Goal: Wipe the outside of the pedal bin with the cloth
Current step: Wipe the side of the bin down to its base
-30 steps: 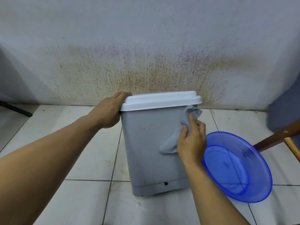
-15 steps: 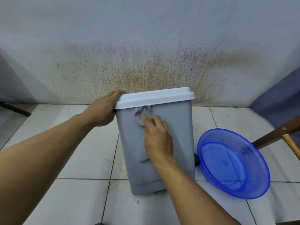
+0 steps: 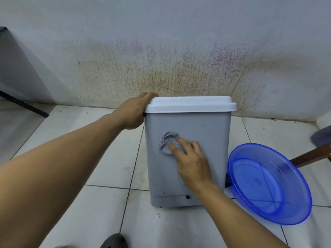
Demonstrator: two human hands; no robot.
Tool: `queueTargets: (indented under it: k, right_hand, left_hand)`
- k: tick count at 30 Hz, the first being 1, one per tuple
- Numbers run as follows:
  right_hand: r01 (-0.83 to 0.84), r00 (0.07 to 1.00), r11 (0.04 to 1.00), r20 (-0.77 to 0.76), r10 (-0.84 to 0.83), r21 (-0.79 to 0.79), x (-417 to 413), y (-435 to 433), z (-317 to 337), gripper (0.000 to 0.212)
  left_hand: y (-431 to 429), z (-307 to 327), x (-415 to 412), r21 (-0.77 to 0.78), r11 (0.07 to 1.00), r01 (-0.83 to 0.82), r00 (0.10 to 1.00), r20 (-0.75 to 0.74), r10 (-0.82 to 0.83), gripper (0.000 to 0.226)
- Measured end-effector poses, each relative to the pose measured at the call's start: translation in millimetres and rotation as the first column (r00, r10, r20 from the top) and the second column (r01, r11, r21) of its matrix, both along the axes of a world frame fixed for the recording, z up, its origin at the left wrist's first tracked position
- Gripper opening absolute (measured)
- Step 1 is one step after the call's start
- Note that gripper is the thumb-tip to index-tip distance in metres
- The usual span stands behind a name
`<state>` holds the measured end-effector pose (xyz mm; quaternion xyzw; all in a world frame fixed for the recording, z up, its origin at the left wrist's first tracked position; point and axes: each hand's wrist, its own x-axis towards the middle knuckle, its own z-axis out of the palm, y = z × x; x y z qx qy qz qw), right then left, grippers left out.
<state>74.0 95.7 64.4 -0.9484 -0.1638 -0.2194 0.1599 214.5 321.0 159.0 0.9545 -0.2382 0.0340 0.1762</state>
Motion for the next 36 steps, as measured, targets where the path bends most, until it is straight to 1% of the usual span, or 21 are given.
queueTargets:
  k: [3,6,8,10,13,16,19,23,28,36]
  right_hand:
    - [0.004,0.999,1.000,-0.043,-0.004,-0.005,-6,3,-6,0.055]
    - [0.041,0.999,0.999,-0.003,-0.041,0.010,18,10,18,0.056]
    - [0.017,1.000,1.000,0.020,-0.017,-0.025,37,15,38,0.055]
    - [-0.028,0.999,0.995,0.033,0.031,-0.094,49,22,53,0.054]
    - [-0.063,0.997,0.985,0.032,0.069,-0.162,48,31,57,0.053]
    - [-0.125,0.991,0.967,0.022,0.133,-0.223,34,38,45,0.062]
    - [-0.152,0.988,0.947,-0.008,0.156,-0.282,15,44,25,0.059]
    - [-0.178,0.984,0.942,-0.055,0.169,-0.284,-7,48,-2,0.056]
    - [-0.212,0.977,0.927,-0.077,0.198,-0.309,-32,47,-36,0.045]
    - [-0.354,0.930,0.881,-0.216,0.296,-0.313,-66,43,-78,0.049]
  left_hand:
    - [-1,0,0,-0.002,1.000,-0.012,1.000,-0.018,0.012,0.068]
    - [0,2,-1,0.004,1.000,0.004,1.000,-0.028,-0.004,0.069]
    - [1,3,-1,0.001,1.000,0.019,0.999,-0.031,-0.019,0.068]
    - [2,3,-2,0.003,1.000,0.028,0.999,-0.026,-0.028,0.068]
    - [2,3,-1,-0.006,0.999,0.037,0.999,-0.018,-0.038,0.067]
    - [2,2,-1,-0.009,0.999,0.035,0.999,-0.009,-0.035,0.064]
    - [1,4,-1,0.004,1.000,0.010,1.000,-0.019,-0.010,0.064]
    - [1,6,-2,0.009,1.000,0.009,0.999,-0.049,-0.008,0.066]
    - [2,6,0,0.012,1.000,0.017,0.998,-0.066,-0.016,0.067]
    - [1,5,-3,0.008,1.000,0.004,0.998,-0.056,-0.003,0.069]
